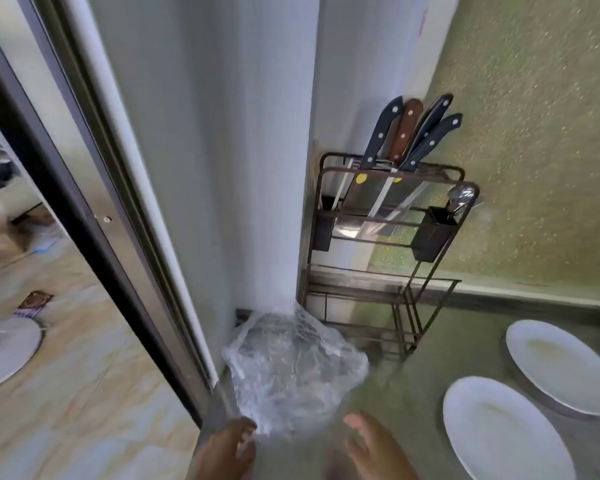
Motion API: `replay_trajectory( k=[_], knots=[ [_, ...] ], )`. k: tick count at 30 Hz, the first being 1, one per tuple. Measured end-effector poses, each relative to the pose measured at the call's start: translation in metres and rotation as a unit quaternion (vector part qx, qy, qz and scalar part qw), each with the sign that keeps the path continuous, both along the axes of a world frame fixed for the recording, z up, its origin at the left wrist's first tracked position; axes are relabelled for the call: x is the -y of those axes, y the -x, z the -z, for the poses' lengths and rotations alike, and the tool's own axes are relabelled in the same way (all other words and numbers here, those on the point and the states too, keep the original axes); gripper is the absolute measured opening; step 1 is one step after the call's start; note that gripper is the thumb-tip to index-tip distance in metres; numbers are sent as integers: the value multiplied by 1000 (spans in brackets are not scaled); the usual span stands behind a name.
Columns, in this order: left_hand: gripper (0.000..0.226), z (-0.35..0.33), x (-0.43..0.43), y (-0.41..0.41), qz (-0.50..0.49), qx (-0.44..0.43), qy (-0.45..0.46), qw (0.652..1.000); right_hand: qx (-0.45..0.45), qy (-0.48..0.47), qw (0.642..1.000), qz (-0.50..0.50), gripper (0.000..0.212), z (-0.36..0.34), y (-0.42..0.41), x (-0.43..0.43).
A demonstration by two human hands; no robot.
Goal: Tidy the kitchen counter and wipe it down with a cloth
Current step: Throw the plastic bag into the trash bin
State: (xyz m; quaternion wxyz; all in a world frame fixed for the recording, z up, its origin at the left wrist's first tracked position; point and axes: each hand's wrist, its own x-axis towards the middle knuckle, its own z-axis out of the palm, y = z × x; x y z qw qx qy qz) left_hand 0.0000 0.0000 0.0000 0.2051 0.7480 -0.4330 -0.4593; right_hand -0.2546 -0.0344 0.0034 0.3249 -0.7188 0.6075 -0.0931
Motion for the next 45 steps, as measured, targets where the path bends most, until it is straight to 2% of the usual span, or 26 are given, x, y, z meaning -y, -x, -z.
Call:
replay_trajectory(
  k=[1, 3, 5, 7, 10, 13, 15, 16, 18, 20, 22, 25, 27, 30, 33, 34, 36, 38, 40, 42, 45],
  knots=[
    [43, -7, 14, -5, 31, 92, 71, 993, 21, 19, 999, -17, 43, -6, -8, 16],
    [36, -7, 19, -7, 72, 213, 118, 967, 9, 77, 997, -15, 53, -9, -23, 37],
    [45, -10, 29, -18, 80, 249, 188, 947, -33, 105, 994, -18, 82, -7, -29, 62],
    [64, 3, 44, -26, 91, 296, 238, 920, -99, 41, 993, -55, 110, 7, -36, 76],
    [93, 30, 69, -32, 174, 328, 226, 900, -158, -27, 981, -113, 121, 33, -50, 101],
    [106, 62, 89, -33, 255, 294, 122, 913, -161, -50, 976, -138, 119, 66, -65, 103],
    [109, 77, 93, -31, 279, 291, 102, 909, -170, -26, 976, -130, 115, 81, -71, 99],
    [108, 82, 92, -31, 282, 295, 99, 908, -168, -2, 979, -117, 110, 87, -72, 96],
    [106, 85, 90, -32, 286, 295, 100, 906, -155, 45, 983, -86, 86, 91, -75, 92],
    [107, 85, 89, -30, 287, 259, 129, 913, -85, 60, 993, -61, 63, 91, -79, 89],
    [117, 82, 89, -26, 308, 221, 159, 912, -1, 57, 998, -34, 52, 87, -84, 85],
    [118, 67, 95, -20, 351, 180, 171, 903, 93, 88, 992, 6, 53, 64, -89, 76],
    [110, 51, 103, -14, 379, 166, 163, 896, 136, 100, 986, 7, 53, 38, -88, 67],
    [69, 17, 113, 4, 434, 215, 198, 852, 182, 17, 983, 27, 61, 5, -70, 44],
    [54, -8, 117, 31, 477, 229, 269, 805, 244, -34, 966, 81, 100, -22, -43, 15],
    [47, -16, 115, 43, 496, 206, 310, 784, 231, -22, 967, 101, 113, -30, -31, 3],
    [37, -30, 106, 70, 564, 150, 388, 714, 138, 21, 983, 115, 121, -48, -9, -23],
    [36, -44, 90, 101, 617, 75, 401, 673, 86, 18, 988, 124, 117, -63, 12, -51],
    [39, -57, 69, 134, 650, 58, 409, 638, 117, 0, 977, 179, 107, -68, 32, -80],
    [56, -66, 41, 166, 674, 51, 418, 607, 112, 15, 958, 264, 83, -71, 50, -114],
    [75, -63, -7, 210, 700, -14, 380, 604, 63, 73, 927, 362, 44, -64, 77, -182]
  ],
)
